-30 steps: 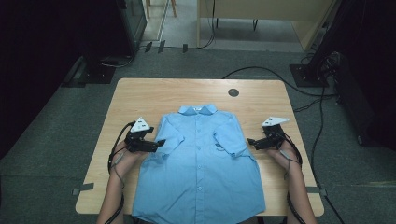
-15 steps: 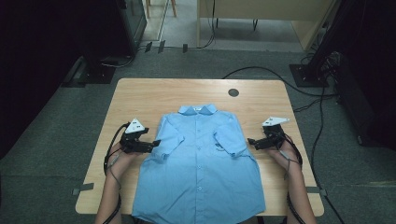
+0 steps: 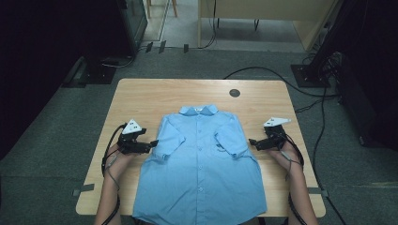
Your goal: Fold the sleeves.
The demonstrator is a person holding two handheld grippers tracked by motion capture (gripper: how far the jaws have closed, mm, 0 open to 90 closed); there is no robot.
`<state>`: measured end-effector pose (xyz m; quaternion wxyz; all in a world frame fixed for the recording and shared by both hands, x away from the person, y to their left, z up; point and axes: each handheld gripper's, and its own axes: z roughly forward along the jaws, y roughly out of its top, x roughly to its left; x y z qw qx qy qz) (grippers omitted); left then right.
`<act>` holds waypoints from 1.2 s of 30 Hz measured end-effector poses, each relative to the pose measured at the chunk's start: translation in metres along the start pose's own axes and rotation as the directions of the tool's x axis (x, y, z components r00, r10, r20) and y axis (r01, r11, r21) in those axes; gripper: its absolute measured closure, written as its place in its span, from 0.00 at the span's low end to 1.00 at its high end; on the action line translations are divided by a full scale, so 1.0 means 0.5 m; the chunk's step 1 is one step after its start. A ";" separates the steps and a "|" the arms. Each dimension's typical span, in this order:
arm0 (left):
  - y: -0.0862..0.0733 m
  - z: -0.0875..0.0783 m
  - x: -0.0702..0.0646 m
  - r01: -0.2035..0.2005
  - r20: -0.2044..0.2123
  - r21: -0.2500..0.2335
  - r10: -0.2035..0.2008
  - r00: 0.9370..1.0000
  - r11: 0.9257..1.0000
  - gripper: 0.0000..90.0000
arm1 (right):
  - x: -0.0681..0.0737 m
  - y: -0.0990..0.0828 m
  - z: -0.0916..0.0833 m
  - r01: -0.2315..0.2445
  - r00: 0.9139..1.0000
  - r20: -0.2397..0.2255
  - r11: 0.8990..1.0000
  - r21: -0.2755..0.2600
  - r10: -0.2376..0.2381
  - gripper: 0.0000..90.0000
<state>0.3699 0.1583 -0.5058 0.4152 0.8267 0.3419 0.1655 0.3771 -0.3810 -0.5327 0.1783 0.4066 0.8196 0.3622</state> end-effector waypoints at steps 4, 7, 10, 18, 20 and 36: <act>-0.004 -0.005 0.005 0.009 -0.006 -0.001 -0.009 1.000 1.000 0.24 | 0.000 0.000 0.000 0.001 1.000 0.000 1.000 -0.001 -0.001 0.03; -0.007 -0.007 0.009 0.010 -0.013 0.001 -0.010 1.000 1.000 0.24 | 0.000 0.000 0.000 0.001 1.000 0.000 1.000 -0.001 -0.001 0.03; -0.012 -0.006 0.013 0.012 -0.008 0.009 -0.012 1.000 1.000 0.24 | 0.000 0.000 0.000 0.000 1.000 0.000 1.000 0.000 0.000 0.03; -0.029 0.002 0.022 0.012 -0.041 0.042 -0.010 0.999 0.999 0.24 | 0.000 0.000 0.000 0.000 1.000 0.000 1.000 0.000 0.000 0.03; -0.033 0.003 0.026 0.019 -0.049 0.041 -0.017 0.999 0.999 0.24 | 0.000 0.000 0.000 0.000 1.000 0.000 1.000 0.000 0.000 0.03; -0.039 0.010 0.030 0.021 -0.083 0.067 -0.015 0.996 0.998 0.24 | -0.001 -0.001 -0.002 -0.004 1.000 0.004 1.000 -0.010 0.004 0.07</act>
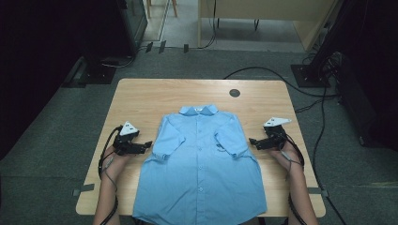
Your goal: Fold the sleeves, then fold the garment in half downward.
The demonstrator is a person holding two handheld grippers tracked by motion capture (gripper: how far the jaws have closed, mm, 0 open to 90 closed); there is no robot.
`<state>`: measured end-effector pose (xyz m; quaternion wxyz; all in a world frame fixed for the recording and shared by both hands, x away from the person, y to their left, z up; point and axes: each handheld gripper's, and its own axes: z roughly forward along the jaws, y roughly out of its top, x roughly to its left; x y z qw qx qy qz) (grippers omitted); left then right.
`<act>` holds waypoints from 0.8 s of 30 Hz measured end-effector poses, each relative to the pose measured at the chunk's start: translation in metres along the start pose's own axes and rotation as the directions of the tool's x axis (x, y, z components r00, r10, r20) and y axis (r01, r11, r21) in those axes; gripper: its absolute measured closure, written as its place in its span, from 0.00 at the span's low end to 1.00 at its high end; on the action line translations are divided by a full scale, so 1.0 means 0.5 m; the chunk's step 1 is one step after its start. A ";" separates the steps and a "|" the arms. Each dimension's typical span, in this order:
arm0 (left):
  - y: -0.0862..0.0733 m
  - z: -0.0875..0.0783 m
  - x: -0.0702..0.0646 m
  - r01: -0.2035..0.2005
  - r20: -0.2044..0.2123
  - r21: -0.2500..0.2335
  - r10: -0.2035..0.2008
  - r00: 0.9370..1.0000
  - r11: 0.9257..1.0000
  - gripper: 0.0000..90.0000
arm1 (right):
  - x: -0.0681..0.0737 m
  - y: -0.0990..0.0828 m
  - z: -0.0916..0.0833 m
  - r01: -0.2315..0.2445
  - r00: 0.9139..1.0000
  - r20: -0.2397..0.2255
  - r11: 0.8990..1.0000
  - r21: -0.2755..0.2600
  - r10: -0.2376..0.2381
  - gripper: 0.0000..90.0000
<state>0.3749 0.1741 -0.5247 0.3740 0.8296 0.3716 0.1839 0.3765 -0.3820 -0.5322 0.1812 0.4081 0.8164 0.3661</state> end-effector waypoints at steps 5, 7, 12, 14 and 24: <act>0.001 0.001 0.001 0.006 -0.003 -0.001 -0.006 1.000 1.000 0.23 | 0.000 0.000 0.000 -0.001 1.000 0.001 1.000 -0.001 0.001 0.08; 0.001 0.001 0.001 0.008 -0.007 0.001 -0.008 1.000 1.000 0.23 | 0.001 -0.001 -0.001 -0.002 1.000 0.000 1.000 -0.005 0.002 0.10; 0.002 0.003 0.000 0.006 -0.006 0.005 -0.006 1.000 1.000 0.18 | 0.001 0.000 -0.001 -0.009 1.000 0.007 1.000 -0.005 0.009 0.10; 0.005 0.008 -0.003 -0.010 0.010 0.026 0.010 1.000 1.000 0.10 | 0.001 0.001 -0.001 -0.017 1.000 0.015 1.000 -0.002 0.017 0.10; 0.007 0.002 0.007 0.014 -0.014 0.032 -0.013 1.000 0.999 0.20 | -0.007 0.008 -0.011 -0.036 0.999 0.028 0.999 0.028 0.035 0.26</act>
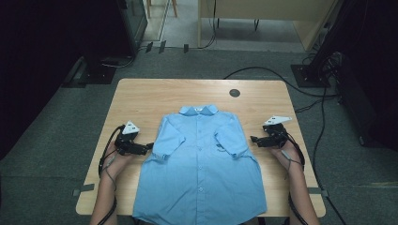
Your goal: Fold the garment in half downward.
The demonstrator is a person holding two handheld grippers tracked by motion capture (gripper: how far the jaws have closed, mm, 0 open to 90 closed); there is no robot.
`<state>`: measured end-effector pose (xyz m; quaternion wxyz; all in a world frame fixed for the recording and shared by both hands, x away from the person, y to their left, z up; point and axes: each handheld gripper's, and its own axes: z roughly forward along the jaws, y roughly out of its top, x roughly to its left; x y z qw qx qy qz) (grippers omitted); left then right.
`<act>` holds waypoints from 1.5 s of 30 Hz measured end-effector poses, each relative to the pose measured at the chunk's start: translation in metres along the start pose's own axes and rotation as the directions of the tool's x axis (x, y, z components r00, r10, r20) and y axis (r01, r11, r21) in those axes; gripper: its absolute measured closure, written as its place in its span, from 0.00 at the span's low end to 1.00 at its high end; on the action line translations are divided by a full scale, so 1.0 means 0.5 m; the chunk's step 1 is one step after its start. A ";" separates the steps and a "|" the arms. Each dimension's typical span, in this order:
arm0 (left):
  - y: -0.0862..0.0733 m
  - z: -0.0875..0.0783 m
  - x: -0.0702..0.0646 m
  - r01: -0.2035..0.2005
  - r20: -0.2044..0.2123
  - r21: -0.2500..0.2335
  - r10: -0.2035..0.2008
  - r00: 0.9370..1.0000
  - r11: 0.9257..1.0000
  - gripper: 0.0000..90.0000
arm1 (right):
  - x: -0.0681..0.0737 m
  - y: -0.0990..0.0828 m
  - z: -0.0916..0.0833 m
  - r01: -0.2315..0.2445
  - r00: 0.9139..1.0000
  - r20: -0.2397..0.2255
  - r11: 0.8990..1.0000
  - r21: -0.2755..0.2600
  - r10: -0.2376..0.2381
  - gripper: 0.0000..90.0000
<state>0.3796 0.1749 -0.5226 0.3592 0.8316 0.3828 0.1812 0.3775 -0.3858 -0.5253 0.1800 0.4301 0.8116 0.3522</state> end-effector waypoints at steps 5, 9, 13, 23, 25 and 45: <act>0.003 -0.008 0.002 -0.014 -0.008 -0.018 0.014 1.000 1.000 0.26 | 0.003 0.002 -0.003 -0.026 1.000 0.000 0.999 -0.021 0.027 0.30; 0.013 -0.023 0.002 -0.006 0.009 -0.049 0.006 1.000 0.999 0.35 | 0.009 0.013 0.002 -0.033 0.999 0.024 0.999 -0.030 0.033 0.34; 0.021 -0.028 -0.002 -0.025 0.014 -0.054 0.026 1.000 0.998 0.35 | 0.011 0.034 -0.003 -0.019 1.000 0.009 0.999 -0.044 0.019 0.47; 0.043 -0.015 -0.007 -0.011 0.038 -0.041 0.012 0.999 0.999 0.34 | 0.026 0.043 0.016 -0.008 0.999 0.042 0.999 -0.034 0.010 0.50; 0.048 -0.006 -0.011 -0.008 0.049 -0.041 0.010 0.999 0.999 0.34 | 0.027 0.044 0.016 -0.003 0.999 0.043 0.999 -0.033 0.004 0.50; 0.083 0.011 -0.019 -0.016 0.035 -0.052 0.018 0.999 0.999 0.30 | 0.037 0.099 0.018 0.019 1.000 0.018 0.999 -0.038 -0.018 0.49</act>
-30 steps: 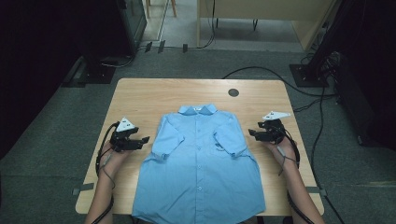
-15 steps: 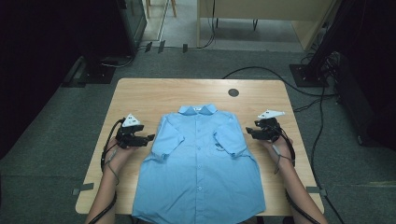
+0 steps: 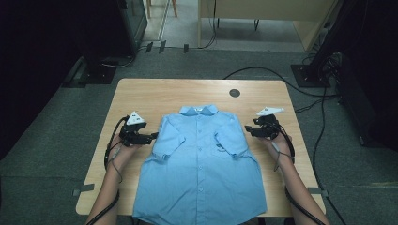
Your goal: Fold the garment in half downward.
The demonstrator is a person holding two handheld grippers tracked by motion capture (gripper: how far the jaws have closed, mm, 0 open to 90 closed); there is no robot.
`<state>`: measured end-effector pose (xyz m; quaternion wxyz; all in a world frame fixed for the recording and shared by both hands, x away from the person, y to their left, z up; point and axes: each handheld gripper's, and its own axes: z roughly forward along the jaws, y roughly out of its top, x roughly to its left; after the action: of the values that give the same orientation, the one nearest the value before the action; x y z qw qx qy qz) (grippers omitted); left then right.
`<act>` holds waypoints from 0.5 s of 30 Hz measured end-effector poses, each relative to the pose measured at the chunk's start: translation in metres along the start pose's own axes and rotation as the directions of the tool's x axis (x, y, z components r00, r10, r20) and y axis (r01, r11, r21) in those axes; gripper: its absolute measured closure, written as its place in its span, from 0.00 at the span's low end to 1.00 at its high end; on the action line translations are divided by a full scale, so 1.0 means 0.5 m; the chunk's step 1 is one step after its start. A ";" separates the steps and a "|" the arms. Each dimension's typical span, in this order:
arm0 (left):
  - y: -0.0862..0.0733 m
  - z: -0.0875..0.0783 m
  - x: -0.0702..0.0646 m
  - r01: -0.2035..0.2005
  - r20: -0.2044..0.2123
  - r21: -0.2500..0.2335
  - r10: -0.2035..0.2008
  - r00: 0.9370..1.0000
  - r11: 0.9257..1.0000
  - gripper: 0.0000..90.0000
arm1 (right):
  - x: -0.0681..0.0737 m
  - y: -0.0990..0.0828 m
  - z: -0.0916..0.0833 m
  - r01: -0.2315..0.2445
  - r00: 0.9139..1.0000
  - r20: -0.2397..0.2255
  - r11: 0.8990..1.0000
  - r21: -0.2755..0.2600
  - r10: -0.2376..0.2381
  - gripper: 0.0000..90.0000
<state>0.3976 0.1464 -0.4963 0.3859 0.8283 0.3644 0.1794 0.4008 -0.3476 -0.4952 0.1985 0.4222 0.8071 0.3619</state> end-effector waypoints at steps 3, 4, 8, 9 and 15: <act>0.008 0.001 -0.001 0.008 0.017 -0.007 -0.007 1.000 1.000 0.30 | 0.001 0.002 0.000 0.005 1.000 -0.001 1.000 0.000 -0.005 0.54; 0.008 0.001 -0.001 0.008 0.017 -0.007 -0.007 1.000 1.000 0.30 | 0.005 0.006 0.003 0.013 1.000 0.000 1.000 0.001 -0.013 0.54; 0.020 0.008 -0.001 -0.003 0.011 0.009 0.002 1.000 1.000 0.30 | 0.005 0.006 0.004 0.008 1.000 0.001 1.000 -0.003 -0.008 0.56; 0.020 0.008 -0.001 -0.003 0.011 0.009 0.002 1.000 1.000 0.30 | 0.007 0.006 0.003 -0.003 1.000 0.005 1.000 -0.025 0.003 0.56; 0.036 0.013 -0.009 -0.028 0.019 0.000 0.028 0.999 1.000 0.30 | 0.015 0.010 0.013 0.004 1.000 0.007 1.000 -0.023 -0.004 0.59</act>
<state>0.4069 0.1320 -0.4863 0.3866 0.8351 0.3490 0.1770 0.4033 -0.3368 -0.4957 0.2068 0.4197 0.8030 0.3692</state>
